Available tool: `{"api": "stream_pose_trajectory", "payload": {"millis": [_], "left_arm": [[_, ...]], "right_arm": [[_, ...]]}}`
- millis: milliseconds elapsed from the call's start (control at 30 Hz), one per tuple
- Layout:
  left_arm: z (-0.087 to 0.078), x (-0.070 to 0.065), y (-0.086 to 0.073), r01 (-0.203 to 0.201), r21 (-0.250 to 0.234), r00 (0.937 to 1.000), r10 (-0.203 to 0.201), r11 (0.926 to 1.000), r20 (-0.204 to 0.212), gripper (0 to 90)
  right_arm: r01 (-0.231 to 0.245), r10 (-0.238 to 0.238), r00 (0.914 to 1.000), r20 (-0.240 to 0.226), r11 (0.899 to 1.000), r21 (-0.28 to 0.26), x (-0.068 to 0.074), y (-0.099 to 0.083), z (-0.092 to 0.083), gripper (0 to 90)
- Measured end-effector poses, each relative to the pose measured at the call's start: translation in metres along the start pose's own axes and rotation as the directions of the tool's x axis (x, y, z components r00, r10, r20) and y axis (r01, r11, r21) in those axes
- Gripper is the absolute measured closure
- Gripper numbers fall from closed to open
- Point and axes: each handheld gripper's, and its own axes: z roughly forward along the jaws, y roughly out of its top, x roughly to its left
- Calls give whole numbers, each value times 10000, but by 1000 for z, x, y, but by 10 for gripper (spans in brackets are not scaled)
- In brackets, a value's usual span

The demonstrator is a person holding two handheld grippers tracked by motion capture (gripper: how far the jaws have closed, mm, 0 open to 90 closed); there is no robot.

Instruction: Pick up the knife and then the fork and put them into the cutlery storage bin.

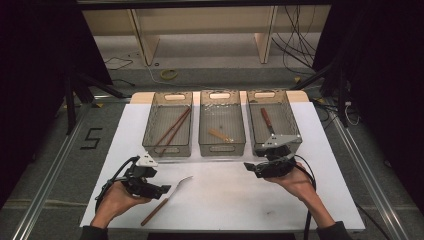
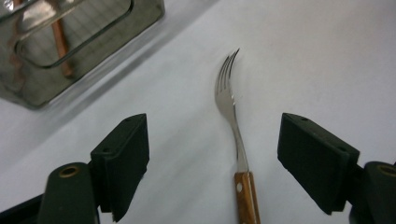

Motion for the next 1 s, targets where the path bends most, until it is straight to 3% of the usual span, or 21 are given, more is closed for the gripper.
{"api": "stream_pose_trajectory", "payload": {"millis": [67,367,633,700,1000], "left_arm": [[-1,0,-2,-124,293,9999,121,9995,84,260],[3,-4,-13,-94,1577,9997,56,9874,245,318],[5,-12,-19,-241,2062,9992,167,9782,374,386],[6,-14,-21,-313,2317,9992,243,9723,331,410],[9,-16,-30,-212,2850,9993,112,9583,365,490]], "right_arm": [[-167,166,9995,-263,9999,-45,2,-3,1,370],[56,-53,9995,-324,9999,109,12,-6,4,370],[10,-4,9995,-323,9998,185,12,-11,4,371],[18,-12,9995,-300,9998,201,12,-11,4,371],[-59,68,9994,-351,9997,253,13,-15,5,371]]}}
